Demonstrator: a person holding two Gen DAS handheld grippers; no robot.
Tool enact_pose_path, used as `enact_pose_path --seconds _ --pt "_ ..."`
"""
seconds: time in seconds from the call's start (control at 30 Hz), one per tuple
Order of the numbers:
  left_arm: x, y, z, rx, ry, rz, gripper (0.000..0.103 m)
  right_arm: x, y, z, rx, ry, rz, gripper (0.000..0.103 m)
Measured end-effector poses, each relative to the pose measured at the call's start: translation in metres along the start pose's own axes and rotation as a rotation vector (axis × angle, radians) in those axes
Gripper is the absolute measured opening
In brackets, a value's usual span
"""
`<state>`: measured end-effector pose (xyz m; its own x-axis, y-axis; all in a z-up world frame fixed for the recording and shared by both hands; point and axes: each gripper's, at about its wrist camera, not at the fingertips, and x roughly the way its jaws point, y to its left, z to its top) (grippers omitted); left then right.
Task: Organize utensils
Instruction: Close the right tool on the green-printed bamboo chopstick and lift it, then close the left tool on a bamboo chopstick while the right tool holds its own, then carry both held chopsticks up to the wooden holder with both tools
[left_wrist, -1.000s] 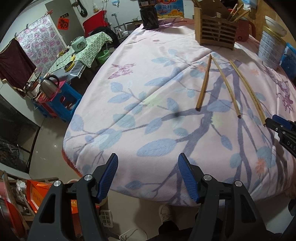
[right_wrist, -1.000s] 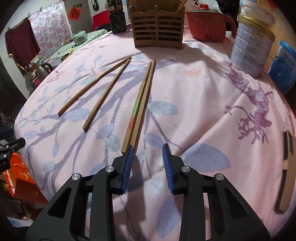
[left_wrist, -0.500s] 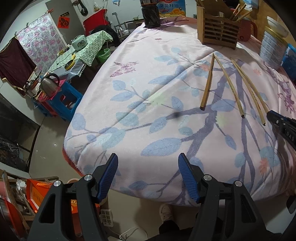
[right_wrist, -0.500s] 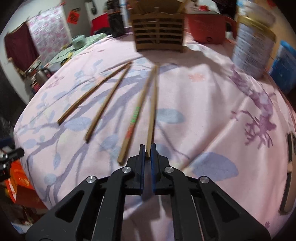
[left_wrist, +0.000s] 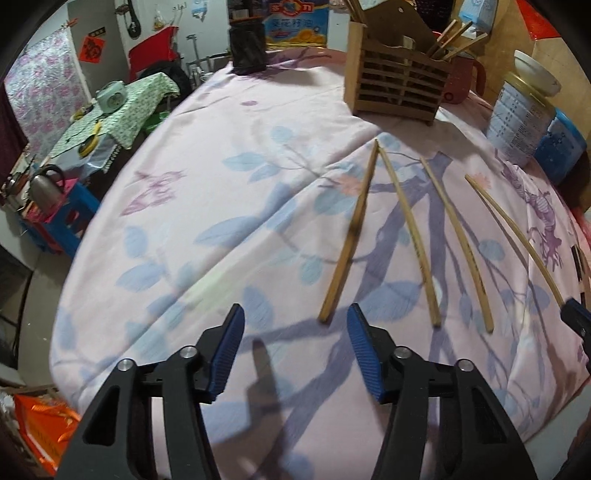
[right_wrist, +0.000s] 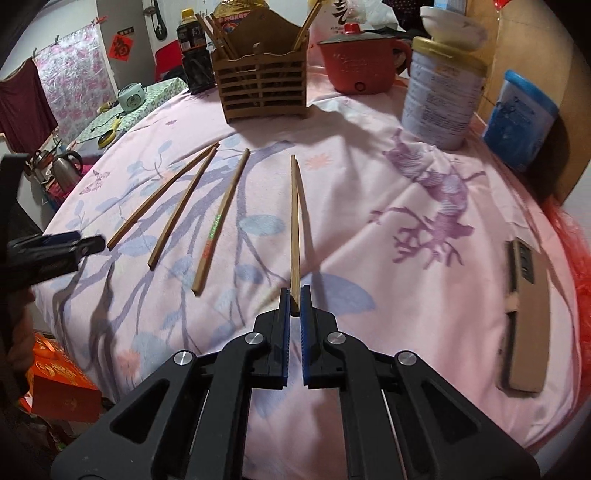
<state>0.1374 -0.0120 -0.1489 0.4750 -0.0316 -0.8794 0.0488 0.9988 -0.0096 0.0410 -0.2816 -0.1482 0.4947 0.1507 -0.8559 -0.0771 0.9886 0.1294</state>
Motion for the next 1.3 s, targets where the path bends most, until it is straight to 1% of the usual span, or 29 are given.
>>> enact_pose_path --seconds 0.13,0.17,0.23,0.27,0.3,0.33,0.4,0.5,0.57,0.8,0.93,1.07,1.13,1.17,1.23,1.27,1.3 --pt "0.014 -0.007 0.003 0.026 0.013 -0.023 0.042 -0.007 -0.007 -0.004 0.010 0.000 -0.022 0.006" --pt "0.015 -0.009 0.003 0.037 -0.003 -0.009 0.041 -0.009 -0.008 -0.004 0.011 -0.001 -0.026 0.006" --pt "0.016 -0.011 0.003 0.046 -0.014 -0.006 0.036 -0.012 -0.009 -0.005 0.014 -0.006 -0.035 0.006" --pt "0.016 -0.011 0.004 0.044 -0.016 -0.013 0.025 -0.013 -0.010 -0.006 0.015 -0.007 -0.037 0.006" --pt "0.016 -0.011 0.004 0.046 -0.014 -0.025 0.008 -0.015 -0.011 -0.006 0.020 -0.009 -0.039 0.006" --pt "0.015 -0.012 0.005 0.049 -0.004 -0.049 0.008 -0.015 -0.010 -0.006 0.022 -0.012 -0.040 0.006" --pt "0.009 -0.013 0.005 0.050 -0.014 -0.054 0.007 -0.018 -0.010 -0.004 0.028 -0.022 -0.036 0.006" --pt "-0.012 -0.015 0.006 0.072 -0.052 -0.060 0.007 -0.025 -0.006 0.002 0.035 -0.053 -0.028 0.006" --pt "-0.034 -0.013 0.010 0.078 -0.089 -0.068 0.007 -0.030 -0.004 0.007 0.039 -0.075 -0.021 0.006" --pt "-0.112 0.002 0.026 0.083 -0.224 -0.079 0.006 -0.069 0.006 0.029 0.066 -0.210 0.001 0.006" --pt "-0.142 0.007 0.032 0.101 -0.262 -0.096 0.003 -0.096 0.011 0.038 0.094 -0.290 0.006 0.006" --pt "-0.163 0.013 0.034 0.117 -0.278 -0.126 0.003 -0.118 0.017 0.042 0.118 -0.346 0.008 0.006" --pt "-0.167 0.013 0.032 0.135 -0.281 -0.127 0.003 -0.123 0.020 0.040 0.122 -0.360 0.003 0.006" --pt "-0.165 0.013 0.031 0.142 -0.272 -0.122 0.003 -0.125 0.021 0.039 0.125 -0.364 0.000 0.006" --pt "-0.156 0.016 0.027 0.135 -0.232 -0.140 0.003 -0.125 0.023 0.036 0.134 -0.361 0.001 0.006" --pt "-0.151 0.019 0.024 0.129 -0.214 -0.159 0.006 -0.126 0.024 0.034 0.134 -0.360 0.001 0.006" --pt "-0.143 0.020 0.020 0.125 -0.198 -0.169 0.018 -0.126 0.024 0.033 0.127 -0.362 0.002 0.006"
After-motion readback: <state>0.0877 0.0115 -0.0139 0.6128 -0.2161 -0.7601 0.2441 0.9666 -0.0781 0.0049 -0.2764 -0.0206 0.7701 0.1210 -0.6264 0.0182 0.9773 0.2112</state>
